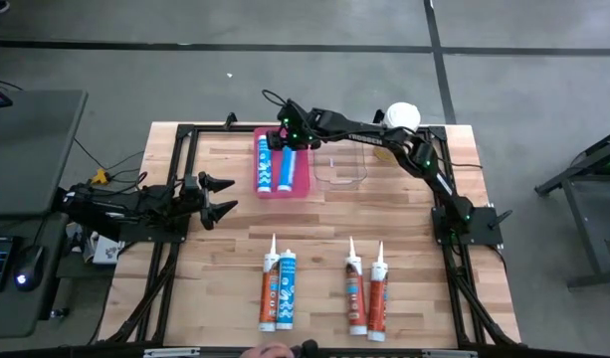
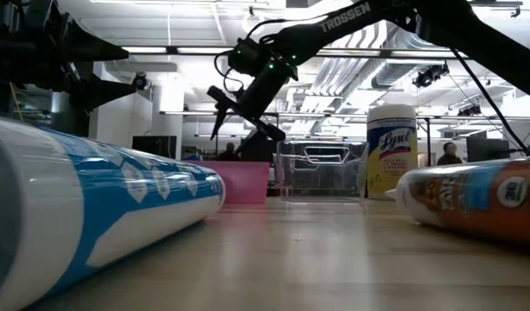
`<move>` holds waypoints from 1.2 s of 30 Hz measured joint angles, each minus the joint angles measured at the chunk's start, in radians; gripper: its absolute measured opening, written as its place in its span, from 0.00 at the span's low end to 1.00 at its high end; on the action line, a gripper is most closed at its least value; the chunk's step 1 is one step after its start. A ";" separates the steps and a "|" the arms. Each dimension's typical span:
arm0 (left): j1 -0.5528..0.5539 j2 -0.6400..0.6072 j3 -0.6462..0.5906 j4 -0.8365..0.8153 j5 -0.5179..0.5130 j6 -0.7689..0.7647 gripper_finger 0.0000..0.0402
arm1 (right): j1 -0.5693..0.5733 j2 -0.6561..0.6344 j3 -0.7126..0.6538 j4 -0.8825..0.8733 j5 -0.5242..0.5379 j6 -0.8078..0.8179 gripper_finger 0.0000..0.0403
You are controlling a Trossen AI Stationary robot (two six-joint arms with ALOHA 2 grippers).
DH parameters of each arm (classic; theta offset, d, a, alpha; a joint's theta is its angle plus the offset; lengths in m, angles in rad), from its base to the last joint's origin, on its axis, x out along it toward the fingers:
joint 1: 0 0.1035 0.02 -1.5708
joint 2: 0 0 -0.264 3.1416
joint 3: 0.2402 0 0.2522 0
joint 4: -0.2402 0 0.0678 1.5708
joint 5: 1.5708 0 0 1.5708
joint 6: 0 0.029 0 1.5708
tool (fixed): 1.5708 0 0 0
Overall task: Pick & place silicon tubes, Sealant and Lysol wipes
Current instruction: Put the blue sealant into the red bin
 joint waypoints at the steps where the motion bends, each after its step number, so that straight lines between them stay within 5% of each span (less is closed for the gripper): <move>1: 0.000 0.000 0.000 0.000 0.000 0.000 0.92 | 0.003 0.000 0.000 0.003 0.000 0.000 0.69; 19: 0.000 0.000 0.000 0.000 0.003 0.000 0.92 | 0.234 -0.193 0.002 -0.281 0.170 0.089 0.69; 36: 0.000 0.000 0.000 0.001 0.004 0.000 0.92 | 0.582 -0.173 0.000 -0.601 0.226 0.343 0.69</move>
